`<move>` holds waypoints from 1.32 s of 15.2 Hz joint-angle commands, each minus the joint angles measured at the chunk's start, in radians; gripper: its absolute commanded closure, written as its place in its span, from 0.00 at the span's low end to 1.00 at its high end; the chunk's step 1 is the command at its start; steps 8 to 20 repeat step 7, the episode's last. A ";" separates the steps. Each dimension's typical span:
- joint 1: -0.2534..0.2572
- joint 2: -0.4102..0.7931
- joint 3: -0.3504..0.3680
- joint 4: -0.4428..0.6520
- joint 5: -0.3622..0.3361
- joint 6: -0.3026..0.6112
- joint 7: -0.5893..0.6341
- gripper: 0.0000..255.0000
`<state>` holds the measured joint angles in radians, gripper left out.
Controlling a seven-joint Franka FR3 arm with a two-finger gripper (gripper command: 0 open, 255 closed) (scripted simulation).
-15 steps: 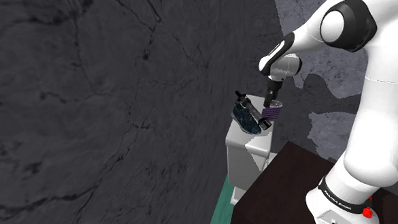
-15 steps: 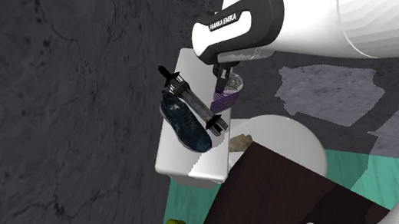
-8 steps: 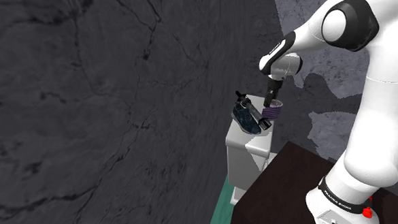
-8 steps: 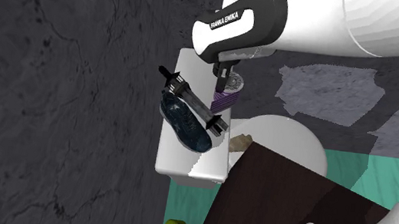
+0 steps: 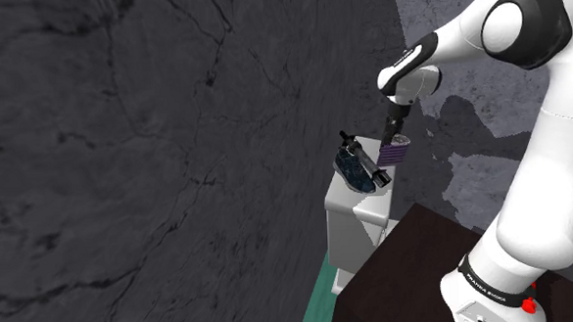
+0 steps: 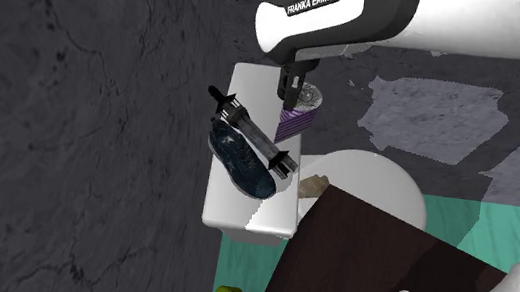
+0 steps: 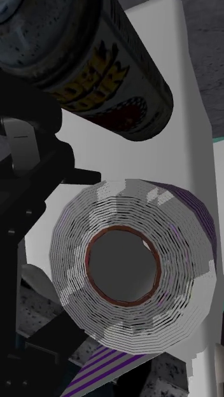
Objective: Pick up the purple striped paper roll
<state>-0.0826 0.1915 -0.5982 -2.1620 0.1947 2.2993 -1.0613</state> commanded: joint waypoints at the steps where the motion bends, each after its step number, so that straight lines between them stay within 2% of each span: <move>1: 0.005 -0.019 -0.005 0.008 -0.016 -0.022 0.013 1.00; 5: 0.012 -0.055 -0.012 0.027 -0.048 -0.069 0.036 1.00; 20: 0.012 -0.057 -0.012 0.028 -0.049 -0.071 0.037 1.00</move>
